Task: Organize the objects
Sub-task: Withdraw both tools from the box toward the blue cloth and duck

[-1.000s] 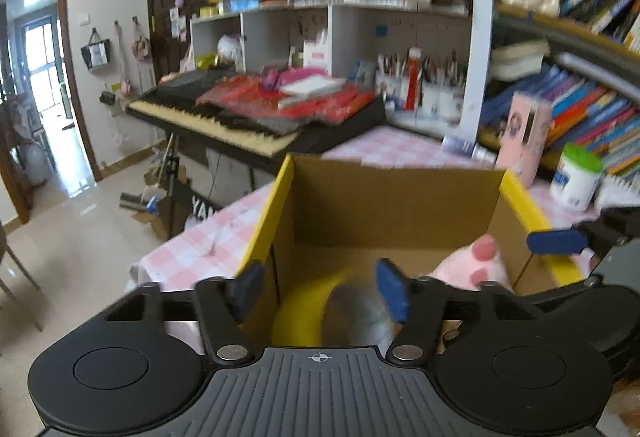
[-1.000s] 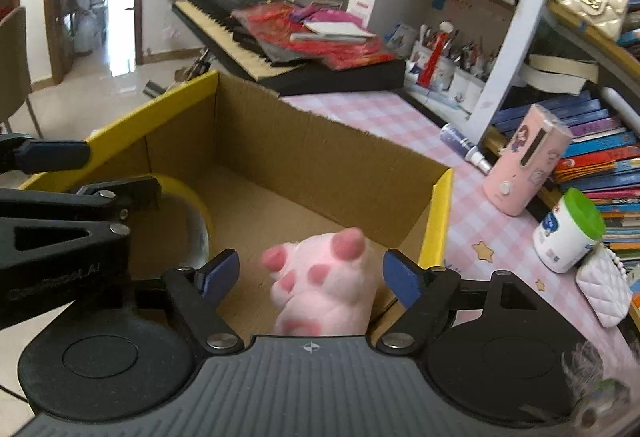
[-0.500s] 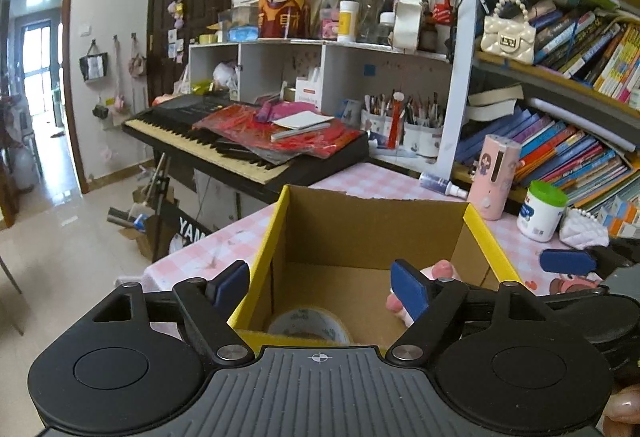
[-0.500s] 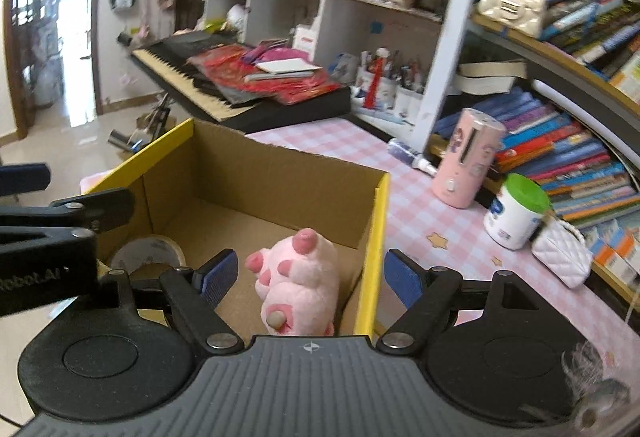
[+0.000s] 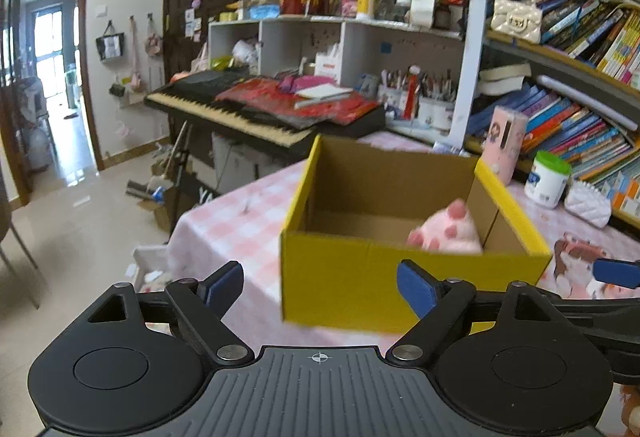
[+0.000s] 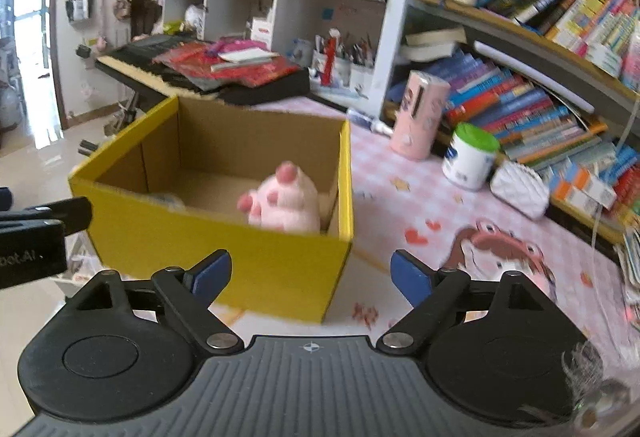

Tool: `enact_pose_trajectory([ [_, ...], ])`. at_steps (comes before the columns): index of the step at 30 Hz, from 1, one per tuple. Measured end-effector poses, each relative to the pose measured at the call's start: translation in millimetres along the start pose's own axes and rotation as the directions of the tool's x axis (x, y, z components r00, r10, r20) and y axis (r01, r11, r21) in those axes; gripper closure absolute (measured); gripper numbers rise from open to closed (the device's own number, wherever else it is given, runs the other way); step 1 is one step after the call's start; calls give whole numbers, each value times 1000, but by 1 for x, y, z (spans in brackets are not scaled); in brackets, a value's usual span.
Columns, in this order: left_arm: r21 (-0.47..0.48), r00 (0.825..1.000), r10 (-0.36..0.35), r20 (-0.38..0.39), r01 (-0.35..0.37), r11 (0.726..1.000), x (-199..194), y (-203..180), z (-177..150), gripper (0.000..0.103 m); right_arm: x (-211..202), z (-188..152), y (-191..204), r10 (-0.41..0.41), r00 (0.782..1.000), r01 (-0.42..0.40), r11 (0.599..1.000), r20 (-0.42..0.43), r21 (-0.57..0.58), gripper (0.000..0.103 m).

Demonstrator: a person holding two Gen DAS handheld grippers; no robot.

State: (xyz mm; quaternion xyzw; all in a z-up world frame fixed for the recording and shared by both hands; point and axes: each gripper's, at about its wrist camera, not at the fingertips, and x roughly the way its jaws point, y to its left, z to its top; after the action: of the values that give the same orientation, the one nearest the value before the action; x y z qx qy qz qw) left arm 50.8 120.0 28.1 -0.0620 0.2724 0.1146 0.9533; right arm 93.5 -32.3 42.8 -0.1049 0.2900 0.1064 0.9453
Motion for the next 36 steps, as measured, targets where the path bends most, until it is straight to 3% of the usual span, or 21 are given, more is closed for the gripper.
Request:
enact_pose_trajectory([
  [15, 53, 996, -1, -88, 6, 999, -34, 18, -41, 14, -36, -50, 22, -60, 996, 61, 998, -66, 10, 10],
  [36, 114, 982, -109, -154, 127, 985, -59, 3, -70, 14, -78, -98, 4, -183, 975, 194, 978, -123, 82, 7],
])
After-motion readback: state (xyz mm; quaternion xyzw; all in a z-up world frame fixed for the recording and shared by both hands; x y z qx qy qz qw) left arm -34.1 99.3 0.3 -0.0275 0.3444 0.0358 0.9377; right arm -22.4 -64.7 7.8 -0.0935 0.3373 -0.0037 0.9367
